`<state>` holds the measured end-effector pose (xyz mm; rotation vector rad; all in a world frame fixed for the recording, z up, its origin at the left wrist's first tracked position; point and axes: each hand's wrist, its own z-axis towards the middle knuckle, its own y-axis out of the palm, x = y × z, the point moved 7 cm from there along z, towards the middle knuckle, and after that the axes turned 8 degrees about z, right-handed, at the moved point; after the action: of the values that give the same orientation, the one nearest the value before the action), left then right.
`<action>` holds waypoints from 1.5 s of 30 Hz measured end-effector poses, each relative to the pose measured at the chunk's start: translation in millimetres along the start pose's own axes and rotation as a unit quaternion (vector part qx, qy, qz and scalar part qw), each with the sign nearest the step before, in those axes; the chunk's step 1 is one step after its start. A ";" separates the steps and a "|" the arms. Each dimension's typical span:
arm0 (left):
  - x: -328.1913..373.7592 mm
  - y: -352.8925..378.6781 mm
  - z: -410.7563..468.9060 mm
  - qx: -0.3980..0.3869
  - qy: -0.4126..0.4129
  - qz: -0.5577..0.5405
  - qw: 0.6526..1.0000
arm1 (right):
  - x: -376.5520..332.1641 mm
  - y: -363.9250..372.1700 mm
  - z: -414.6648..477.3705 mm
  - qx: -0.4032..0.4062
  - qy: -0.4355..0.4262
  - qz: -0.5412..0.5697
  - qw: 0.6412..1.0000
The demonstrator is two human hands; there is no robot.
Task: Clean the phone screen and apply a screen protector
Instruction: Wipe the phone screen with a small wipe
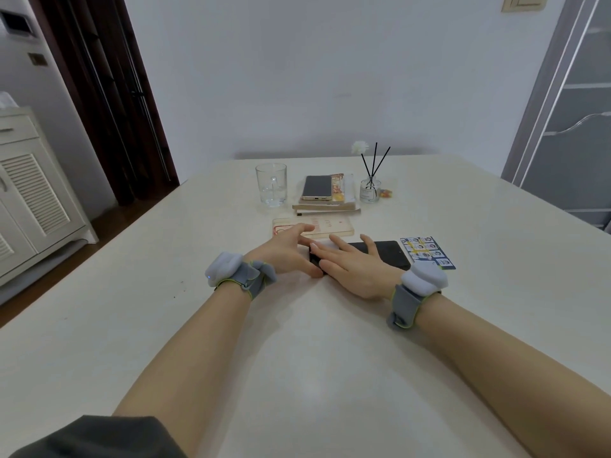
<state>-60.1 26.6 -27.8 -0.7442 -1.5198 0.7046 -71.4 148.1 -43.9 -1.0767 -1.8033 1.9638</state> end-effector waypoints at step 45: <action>-2.4 -2.2 -3.6 -0.043 -0.022 0.007 0.999 | 8.8 -7.4 -8.0 0.037 0.019 -0.017 0.999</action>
<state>-56.5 23.4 -27.3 -0.8088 -1.5954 0.6724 -74.2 161.1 -39.5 -1.0472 -1.7038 1.9610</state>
